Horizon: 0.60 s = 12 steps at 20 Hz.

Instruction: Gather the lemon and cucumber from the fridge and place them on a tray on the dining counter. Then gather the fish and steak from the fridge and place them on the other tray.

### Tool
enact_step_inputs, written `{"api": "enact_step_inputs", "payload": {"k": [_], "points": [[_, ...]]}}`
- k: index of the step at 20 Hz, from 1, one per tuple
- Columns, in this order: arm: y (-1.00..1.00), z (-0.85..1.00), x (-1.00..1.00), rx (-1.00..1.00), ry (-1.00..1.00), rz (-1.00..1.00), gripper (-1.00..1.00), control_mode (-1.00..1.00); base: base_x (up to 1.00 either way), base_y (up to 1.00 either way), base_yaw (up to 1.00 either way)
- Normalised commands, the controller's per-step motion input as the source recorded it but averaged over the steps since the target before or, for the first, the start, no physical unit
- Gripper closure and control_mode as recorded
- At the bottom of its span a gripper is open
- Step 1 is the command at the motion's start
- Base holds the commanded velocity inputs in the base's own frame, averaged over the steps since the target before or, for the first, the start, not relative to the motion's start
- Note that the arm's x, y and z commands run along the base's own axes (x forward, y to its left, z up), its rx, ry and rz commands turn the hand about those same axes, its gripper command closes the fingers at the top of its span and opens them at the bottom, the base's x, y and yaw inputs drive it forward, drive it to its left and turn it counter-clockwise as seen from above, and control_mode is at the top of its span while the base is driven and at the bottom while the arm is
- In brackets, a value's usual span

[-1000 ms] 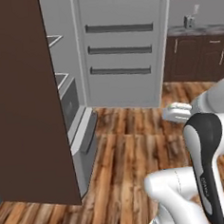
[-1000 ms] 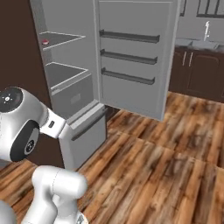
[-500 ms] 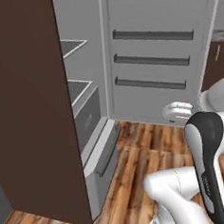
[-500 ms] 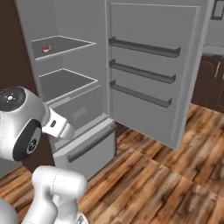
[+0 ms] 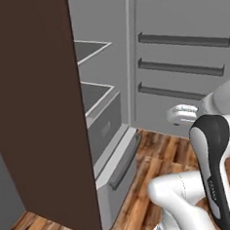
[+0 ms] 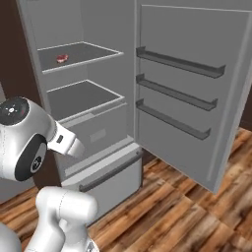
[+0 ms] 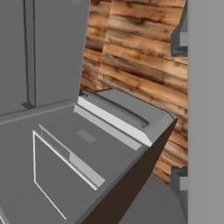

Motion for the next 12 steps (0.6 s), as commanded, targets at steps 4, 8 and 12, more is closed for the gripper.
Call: {"api": "enact_step_inputs", "payload": {"k": [4,8,12], "points": [[0.00,0.00,0.00,0.00,0.00,0.00,-1.00,1.00,0.49,-0.05,0.31],[0.00,0.00,0.00,0.00,0.00,0.00,-1.00,1.00,0.54,-0.15,0.31],[0.00,0.00,0.00,0.00,0.00,0.00,-1.00,1.00,0.53,-0.20,0.31]]}}
